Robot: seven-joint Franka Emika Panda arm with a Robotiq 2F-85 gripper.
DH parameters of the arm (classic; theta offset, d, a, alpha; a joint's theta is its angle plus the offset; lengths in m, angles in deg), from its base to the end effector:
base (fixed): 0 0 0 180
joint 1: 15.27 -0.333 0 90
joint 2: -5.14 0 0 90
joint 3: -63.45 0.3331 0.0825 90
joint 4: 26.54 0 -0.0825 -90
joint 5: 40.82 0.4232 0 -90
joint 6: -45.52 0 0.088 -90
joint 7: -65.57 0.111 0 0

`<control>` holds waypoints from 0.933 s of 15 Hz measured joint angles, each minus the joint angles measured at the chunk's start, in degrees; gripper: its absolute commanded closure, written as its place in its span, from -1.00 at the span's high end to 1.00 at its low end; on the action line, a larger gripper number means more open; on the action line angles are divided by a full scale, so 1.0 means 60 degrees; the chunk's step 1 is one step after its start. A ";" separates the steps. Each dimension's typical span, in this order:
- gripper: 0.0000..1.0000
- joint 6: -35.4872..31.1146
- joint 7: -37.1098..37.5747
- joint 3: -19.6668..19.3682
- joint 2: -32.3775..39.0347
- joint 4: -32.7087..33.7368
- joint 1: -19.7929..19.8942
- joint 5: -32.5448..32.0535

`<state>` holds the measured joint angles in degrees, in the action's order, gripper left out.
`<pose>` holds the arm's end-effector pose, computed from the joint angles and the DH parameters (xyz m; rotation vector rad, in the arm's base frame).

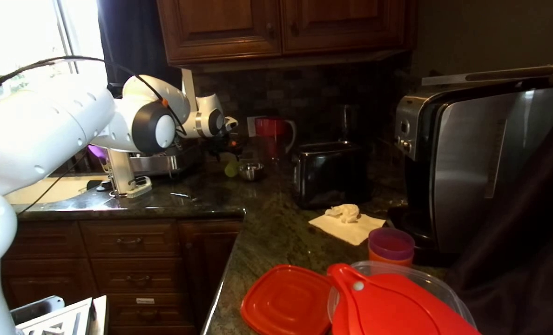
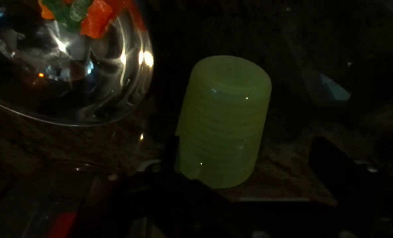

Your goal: Pick up the yellow cup and put it on top of the toaster

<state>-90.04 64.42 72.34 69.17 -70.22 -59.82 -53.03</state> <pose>0.5917 0.6698 0.3020 -2.5857 -1.3227 -0.7001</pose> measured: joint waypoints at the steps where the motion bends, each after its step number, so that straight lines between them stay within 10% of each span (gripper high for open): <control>1: 1.00 0.0000 0.0005 -0.0083 0.0154 0.0176 -0.0054 0.0002; 13: 1.00 0.0091 0.0019 -0.0361 0.1319 0.1391 -0.0222 0.0082; 14: 0.60 0.0141 0.0019 -0.0368 0.1373 0.1457 -0.0224 0.0082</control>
<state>-89.19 64.53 70.13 77.40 -61.47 -61.17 -52.53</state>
